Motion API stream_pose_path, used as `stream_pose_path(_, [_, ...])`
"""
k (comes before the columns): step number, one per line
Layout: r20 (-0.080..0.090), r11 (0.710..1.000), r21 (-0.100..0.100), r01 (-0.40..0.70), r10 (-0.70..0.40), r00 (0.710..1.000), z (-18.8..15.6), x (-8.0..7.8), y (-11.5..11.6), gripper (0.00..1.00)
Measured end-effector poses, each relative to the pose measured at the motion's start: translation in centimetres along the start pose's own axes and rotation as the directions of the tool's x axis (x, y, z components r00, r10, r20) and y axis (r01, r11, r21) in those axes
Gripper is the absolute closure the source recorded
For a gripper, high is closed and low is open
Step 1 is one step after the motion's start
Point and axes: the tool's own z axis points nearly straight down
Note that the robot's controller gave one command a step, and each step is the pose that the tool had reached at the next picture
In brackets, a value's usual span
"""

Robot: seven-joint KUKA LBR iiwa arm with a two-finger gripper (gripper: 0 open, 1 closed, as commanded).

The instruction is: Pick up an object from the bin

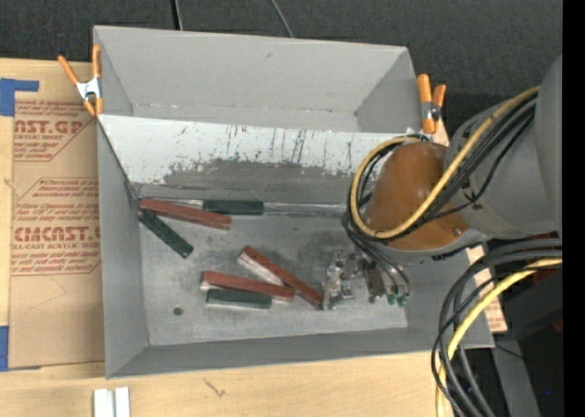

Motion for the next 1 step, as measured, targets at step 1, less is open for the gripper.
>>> stream_pose_path(1, [0.003,1.0,0.0,0.0,0.0,1.0,0.07,-0.01,0.0,0.0])
